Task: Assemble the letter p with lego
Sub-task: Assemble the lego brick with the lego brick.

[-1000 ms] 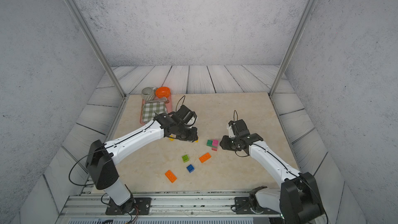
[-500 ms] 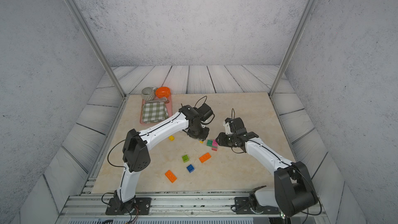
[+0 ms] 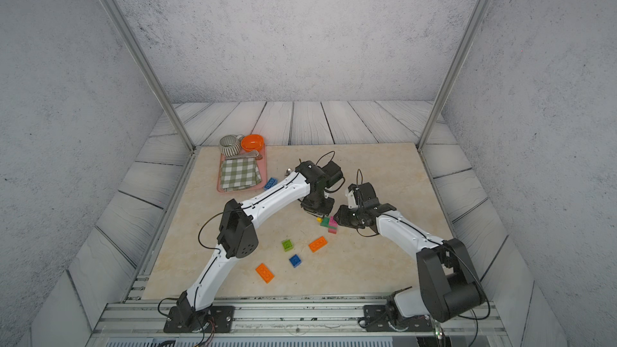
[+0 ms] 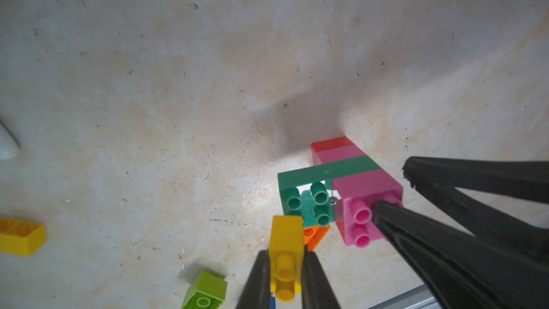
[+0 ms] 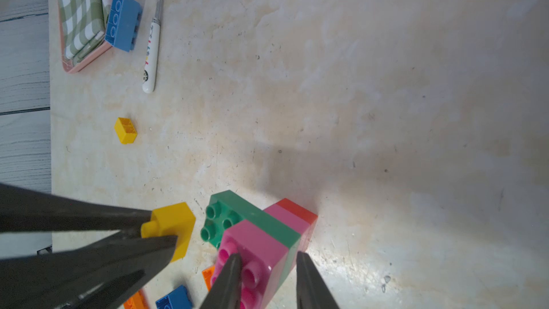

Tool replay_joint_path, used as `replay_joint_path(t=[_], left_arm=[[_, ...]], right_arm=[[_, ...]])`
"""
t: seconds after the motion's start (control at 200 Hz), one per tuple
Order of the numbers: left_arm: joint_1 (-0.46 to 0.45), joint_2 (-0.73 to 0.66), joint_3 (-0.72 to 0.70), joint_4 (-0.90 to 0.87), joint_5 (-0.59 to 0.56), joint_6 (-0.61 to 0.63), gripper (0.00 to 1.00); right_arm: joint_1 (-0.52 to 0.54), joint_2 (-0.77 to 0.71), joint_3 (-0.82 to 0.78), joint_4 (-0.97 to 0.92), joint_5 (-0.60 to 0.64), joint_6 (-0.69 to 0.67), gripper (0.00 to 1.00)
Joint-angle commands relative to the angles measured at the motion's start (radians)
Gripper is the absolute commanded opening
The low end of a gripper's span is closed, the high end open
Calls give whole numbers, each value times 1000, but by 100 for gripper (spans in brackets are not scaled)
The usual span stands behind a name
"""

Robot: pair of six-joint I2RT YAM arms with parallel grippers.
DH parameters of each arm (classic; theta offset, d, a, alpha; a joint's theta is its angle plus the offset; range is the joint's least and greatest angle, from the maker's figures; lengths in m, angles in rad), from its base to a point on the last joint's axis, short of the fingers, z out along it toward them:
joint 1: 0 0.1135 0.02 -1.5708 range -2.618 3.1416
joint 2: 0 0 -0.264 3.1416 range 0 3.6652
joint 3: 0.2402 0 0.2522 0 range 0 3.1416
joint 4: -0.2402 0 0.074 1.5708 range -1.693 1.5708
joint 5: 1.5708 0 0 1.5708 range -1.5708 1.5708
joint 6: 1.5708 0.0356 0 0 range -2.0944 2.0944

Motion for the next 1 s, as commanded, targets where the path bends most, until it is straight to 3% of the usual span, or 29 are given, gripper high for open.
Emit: replay_joint_path(t=[0.0,0.996], left_arm=[[-7,39,60,-69,-16,6,0],[-8,142,147,-89,-50,-64,0]], right_arm=[[-5,-7,-26,-2,-5,7,33],[-11,-32,-133,48,-48,58,26]])
